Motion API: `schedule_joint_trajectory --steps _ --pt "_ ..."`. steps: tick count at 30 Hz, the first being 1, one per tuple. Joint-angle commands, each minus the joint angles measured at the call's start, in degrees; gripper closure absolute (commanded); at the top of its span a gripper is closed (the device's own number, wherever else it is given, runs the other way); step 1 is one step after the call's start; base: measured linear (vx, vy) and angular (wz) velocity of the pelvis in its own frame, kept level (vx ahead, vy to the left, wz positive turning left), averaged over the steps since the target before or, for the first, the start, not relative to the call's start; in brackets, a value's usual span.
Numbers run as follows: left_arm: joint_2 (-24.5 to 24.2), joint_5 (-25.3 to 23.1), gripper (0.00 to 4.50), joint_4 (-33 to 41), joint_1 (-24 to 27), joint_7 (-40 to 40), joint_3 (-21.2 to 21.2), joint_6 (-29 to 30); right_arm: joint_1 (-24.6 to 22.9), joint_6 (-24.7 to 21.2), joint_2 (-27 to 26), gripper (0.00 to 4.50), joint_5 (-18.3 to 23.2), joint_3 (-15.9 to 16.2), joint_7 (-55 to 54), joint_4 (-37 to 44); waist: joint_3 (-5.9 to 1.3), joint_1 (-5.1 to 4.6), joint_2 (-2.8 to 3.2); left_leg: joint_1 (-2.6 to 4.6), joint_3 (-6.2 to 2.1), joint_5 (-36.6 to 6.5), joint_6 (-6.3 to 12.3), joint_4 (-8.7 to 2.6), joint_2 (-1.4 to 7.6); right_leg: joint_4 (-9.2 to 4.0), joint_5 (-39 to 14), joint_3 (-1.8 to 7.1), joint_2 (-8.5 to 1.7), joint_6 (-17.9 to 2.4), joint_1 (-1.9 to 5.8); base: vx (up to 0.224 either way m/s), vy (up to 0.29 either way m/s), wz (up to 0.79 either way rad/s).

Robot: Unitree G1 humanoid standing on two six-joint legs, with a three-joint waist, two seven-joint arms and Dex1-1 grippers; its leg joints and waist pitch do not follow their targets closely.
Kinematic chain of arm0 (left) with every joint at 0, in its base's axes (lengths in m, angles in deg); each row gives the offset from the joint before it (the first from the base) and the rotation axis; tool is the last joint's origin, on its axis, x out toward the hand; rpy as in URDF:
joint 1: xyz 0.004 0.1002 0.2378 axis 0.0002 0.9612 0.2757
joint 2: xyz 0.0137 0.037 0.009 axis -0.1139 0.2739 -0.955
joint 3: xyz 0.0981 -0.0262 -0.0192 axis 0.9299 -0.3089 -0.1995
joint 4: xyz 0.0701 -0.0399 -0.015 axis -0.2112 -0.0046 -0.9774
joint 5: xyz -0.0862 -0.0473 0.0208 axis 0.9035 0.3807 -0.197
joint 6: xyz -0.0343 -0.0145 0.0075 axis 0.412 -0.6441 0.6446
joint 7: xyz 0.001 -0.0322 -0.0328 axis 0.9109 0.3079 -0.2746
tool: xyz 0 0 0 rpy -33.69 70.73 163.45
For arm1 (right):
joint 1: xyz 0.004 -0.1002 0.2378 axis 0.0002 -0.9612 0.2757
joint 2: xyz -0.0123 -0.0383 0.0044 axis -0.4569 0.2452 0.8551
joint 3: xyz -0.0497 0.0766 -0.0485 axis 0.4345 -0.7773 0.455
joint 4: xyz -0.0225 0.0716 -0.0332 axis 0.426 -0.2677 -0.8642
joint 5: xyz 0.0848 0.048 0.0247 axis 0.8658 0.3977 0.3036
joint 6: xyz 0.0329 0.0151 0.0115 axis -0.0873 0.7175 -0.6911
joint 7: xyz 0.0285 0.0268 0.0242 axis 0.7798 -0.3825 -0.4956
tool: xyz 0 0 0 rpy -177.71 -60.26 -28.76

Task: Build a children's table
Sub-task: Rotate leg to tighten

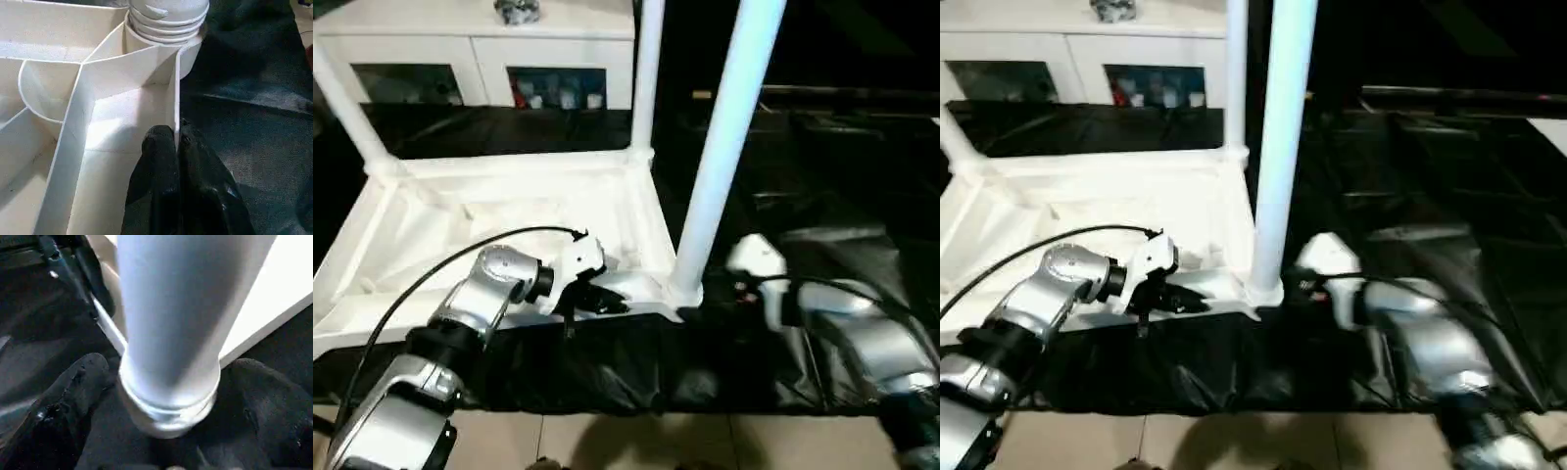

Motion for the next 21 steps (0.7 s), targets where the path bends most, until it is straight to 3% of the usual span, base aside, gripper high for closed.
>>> schedule_joint_trajectory --steps 1,5,6,7,13,14,21 --pt "0.2 1.3 4.47 0.1 1.9 0.5 -0.1 1.1 1.5 1.3 -0.2 0.17 -0.8 0.3 -0.2 -1.5 -3.69 0.09 -0.26 0.24 0.18 -13.0 0.94 -4.04 0.62 -3.98 -11.1 1.56 -2.37 -13.4 2.88 0.0 0.0 0.0" --pt "0.3 1.0 4.5 0.7 2.7 -0.1 -0.2 1.2 3.5 3.2 -1.2 0.54 -1.4 1.0 0.6 -4.8 -3.69 0.05 -0.73 0.27 0.34 -12.9 1.57 -3.94 0.61 -4.03 -11.7 1.56 -2.52 -13.4 2.82 0.0 0.0 0.0" --pt "0.3 1.0 4.5 1.0 2.9 -0.2 -0.3 1.4 3.8 3.7 -1.4 0.72 -1.5 1.1 0.7 -5.6 -3.6 0.15 -0.5 0.43 0.38 -13.3 1.48 -3.96 0.62 -4.18 -13.1 1.64 -2.55 -13.0 2.71 0.0 0.0 0.0" --pt "0.3 0.9 4.5 1.5 3.1 -0.5 -0.4 1.7 4.5 4.8 -1.8 0.72 -1.9 1.3 0.9 -7.0 -3.63 0.09 -1.0 0.31 0.4 -13.2 1.55 -3.97 0.64 -4.18 -13.2 1.62 -2.54 -12.9 2.8 0.0 0.0 0.0" --pt "0.1 0.6 4.5 2.3 3.6 -0.8 -0.6 2.2 5.3 6.6 -2.3 1.24 -2.1 1.3 1.4 -9.3 -3.53 0.04 -0.72 0.25 0.36 -13.4 1.57 -4.03 0.58 -4.33 -15.0 1.63 -2.52 -12.0 2.72 0.0 0.0 0.0" --pt "0.0 0.6 4.5 2.3 3.6 -0.8 -0.7 2.2 5.5 6.9 -2.5 1.33 -2.1 1.4 1.4 -9.7 -3.53 0.07 -0.43 0.31 0.32 -13.6 1.51 -4.05 0.57 -4.32 -15.3 1.62 -2.53 -12.0 2.7 0.0 0.0 0.0" --pt "-0.2 0.1 4.5 1.1 2.9 -1.3 -0.9 1.1 6.7 9.9 -3.8 1.76 -3.0 1.9 1.4 -13.4 -3.54 -0.31 -0.32 0.28 0.28 -14.7 1.18 -4.11 0.49 -4.45 -15.5 1.57 -2.42 -12.2 2.68 0.0 0.0 0.0"
